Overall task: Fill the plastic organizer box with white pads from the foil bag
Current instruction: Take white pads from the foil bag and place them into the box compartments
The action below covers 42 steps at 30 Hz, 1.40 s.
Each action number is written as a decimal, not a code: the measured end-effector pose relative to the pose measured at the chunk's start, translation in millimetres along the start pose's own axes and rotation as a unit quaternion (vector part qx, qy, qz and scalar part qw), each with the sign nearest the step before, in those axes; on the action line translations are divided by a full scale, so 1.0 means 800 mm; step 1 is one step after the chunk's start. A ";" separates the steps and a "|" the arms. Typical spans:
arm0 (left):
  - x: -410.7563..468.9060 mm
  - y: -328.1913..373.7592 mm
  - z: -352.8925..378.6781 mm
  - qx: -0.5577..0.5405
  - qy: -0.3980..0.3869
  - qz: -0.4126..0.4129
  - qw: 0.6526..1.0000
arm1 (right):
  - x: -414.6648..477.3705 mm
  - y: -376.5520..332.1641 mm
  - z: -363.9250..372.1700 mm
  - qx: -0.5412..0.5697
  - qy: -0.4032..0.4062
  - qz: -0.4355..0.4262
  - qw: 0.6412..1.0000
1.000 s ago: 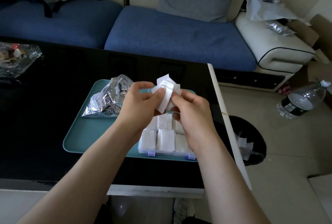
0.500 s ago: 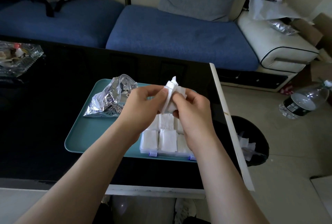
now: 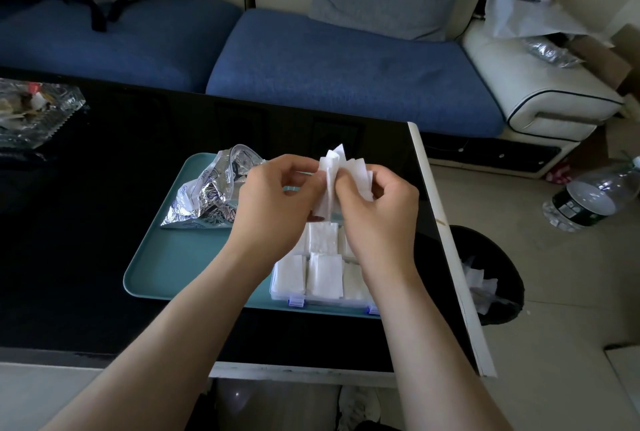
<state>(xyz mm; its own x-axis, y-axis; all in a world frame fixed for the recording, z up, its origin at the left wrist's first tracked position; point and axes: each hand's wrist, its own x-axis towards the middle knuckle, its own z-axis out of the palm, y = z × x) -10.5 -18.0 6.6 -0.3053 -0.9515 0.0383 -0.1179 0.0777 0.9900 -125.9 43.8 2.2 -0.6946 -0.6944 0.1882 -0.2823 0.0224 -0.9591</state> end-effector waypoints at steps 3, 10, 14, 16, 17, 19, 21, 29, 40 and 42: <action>0.001 0.003 0.001 -0.028 -0.046 -0.008 0.999 | 0.001 0.001 0.001 -0.003 -0.013 0.000 1.000; 0.007 0.000 0.004 -0.063 -0.062 -0.050 0.995 | 0.004 0.004 0.000 -0.044 0.024 -0.036 0.998; 0.011 0.000 0.009 -0.121 -0.038 -0.101 0.987 | 0.008 0.005 -0.003 -0.050 0.060 -0.040 0.996; 0.014 -0.001 0.009 -0.128 -0.005 -0.125 0.984 | 0.011 0.007 -0.006 -0.037 0.074 -0.033 0.996; 0.015 -0.002 0.008 -0.127 0.014 -0.133 0.983 | 0.013 0.008 -0.008 -0.029 0.080 -0.030 0.996; 0.018 -0.002 0.006 -0.127 0.047 -0.140 0.981 | 0.016 0.007 -0.012 -0.012 0.084 -0.027 0.996; 0.019 -0.003 0.005 -0.126 0.055 -0.134 0.981 | 0.018 0.006 -0.015 -0.002 0.072 -0.034 0.997; 0.014 0.000 0.010 -0.157 -0.038 -0.132 0.978 | 0.015 0.004 -0.019 0.039 -0.045 0.031 0.998; 0.015 0.005 0.007 -0.260 -0.068 -0.168 0.948 | 0.015 0.007 -0.019 0.064 -0.090 0.106 0.988; 0.015 0.005 0.006 -0.240 -0.077 -0.157 0.955 | 0.015 0.007 -0.017 0.053 -0.092 0.095 0.990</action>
<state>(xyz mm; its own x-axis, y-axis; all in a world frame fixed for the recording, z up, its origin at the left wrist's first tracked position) -19.4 -27.4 10.0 -0.4651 -0.8480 -0.2540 0.2096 -0.3843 0.8991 -144.8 45.4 1.8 -0.5932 -0.8045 -0.0294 -0.0803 0.0954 -0.9922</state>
